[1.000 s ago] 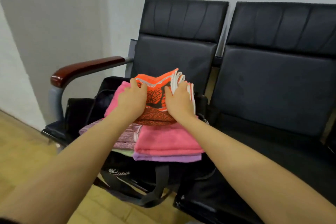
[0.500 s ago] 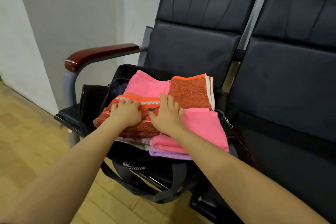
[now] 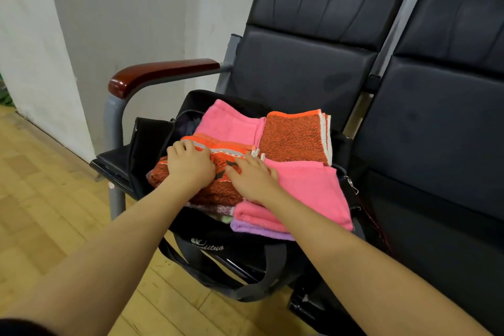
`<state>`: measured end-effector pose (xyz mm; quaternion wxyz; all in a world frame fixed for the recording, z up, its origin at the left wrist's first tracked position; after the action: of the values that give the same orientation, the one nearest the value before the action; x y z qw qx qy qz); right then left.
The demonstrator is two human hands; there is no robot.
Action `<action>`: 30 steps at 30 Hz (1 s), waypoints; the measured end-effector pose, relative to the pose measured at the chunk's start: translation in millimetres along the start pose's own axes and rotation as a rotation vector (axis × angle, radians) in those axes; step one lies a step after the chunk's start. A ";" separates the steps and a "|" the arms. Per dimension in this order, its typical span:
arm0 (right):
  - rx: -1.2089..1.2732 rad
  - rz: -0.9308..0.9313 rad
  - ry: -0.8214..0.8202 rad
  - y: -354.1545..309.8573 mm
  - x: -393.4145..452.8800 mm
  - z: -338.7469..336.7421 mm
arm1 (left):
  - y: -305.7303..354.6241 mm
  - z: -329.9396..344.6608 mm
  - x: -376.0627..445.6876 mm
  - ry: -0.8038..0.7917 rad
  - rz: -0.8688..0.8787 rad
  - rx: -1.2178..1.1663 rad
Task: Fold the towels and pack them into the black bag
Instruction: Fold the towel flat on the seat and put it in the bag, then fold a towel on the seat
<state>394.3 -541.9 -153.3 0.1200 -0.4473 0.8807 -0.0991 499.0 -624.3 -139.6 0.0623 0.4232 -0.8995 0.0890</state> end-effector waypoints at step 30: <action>0.596 0.746 0.713 529.7 -272.5 -182.4 | 565.1 -131.9 -126.8 -0.062 0.763 -1.200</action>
<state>90.5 -1.1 -95.7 -0.0363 0.0062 0.8986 -0.4373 147.8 -147.4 -95.2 0.2235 -0.0265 -0.8801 -0.4182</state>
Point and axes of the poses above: each hand's wrist, its own x-axis towards the middle knuckle, its own z-axis out of the palm, y = z × x, the point moved 8 cm from there along x, towards the middle knuckle, and after that the axes turned 13 degrees about z, right-handed, at the moved point
